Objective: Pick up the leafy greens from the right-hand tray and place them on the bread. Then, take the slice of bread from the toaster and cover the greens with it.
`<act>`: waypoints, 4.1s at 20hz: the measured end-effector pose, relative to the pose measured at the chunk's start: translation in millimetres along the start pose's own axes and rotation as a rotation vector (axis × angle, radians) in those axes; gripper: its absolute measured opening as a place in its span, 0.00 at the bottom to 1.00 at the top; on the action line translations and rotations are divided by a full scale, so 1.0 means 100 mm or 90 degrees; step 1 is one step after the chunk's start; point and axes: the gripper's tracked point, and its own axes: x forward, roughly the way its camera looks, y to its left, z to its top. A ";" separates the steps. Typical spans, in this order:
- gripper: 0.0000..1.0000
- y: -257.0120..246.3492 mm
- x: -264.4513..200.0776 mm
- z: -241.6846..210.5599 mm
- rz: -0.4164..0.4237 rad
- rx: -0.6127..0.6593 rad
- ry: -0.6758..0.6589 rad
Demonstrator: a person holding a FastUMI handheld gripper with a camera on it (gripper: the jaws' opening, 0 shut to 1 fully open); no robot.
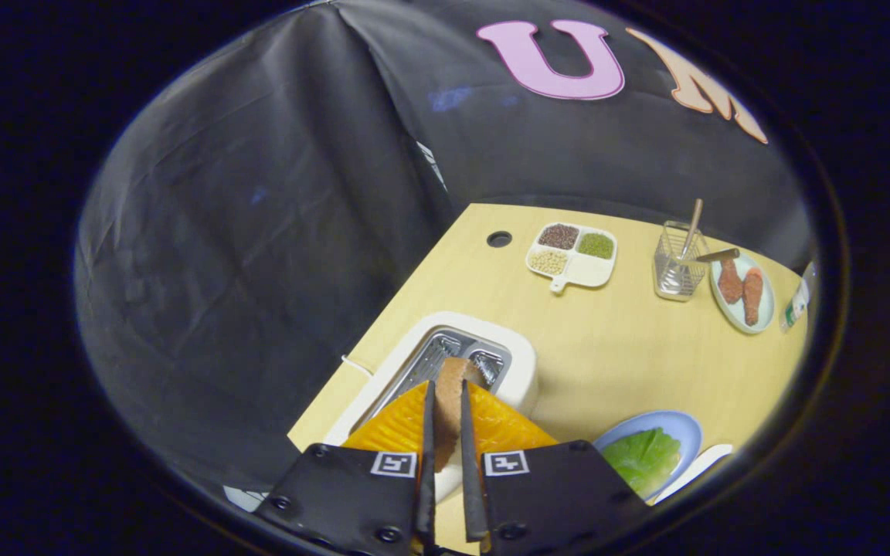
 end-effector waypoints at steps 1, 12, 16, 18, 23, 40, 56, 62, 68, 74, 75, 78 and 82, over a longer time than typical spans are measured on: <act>0.10 -0.01 -0.06 0.00 0.005 0.006 -0.010; 0.04 -0.36 -0.69 0.18 0.067 0.090 -0.072; 0.04 -0.48 -0.87 0.14 0.081 0.089 -0.094; 0.04 -0.54 -0.95 0.10 0.084 0.090 -0.102; 0.04 -0.85 -0.96 -0.10 0.053 0.086 -0.101; 0.04 -1.85 -0.80 -0.97 -0.014 0.208 -0.049; 0.43 -2.57 -0.81 -1.61 -0.096 0.240 0.000; 0.93 -2.50 -1.00 -1.50 -0.060 0.211 -0.047; 1.00 -2.37 -1.55 -1.25 -0.085 0.107 -0.155; 1.00 -2.34 -2.34 -0.88 -0.164 0.008 -0.282; 1.00 -2.35 -2.48 -0.84 -0.182 -0.009 -0.301; 1.00 -2.36 -2.87 -0.75 -0.233 -0.051 -0.348; 1.00 -2.42 -3.37 -0.65 -0.290 -0.046 -0.418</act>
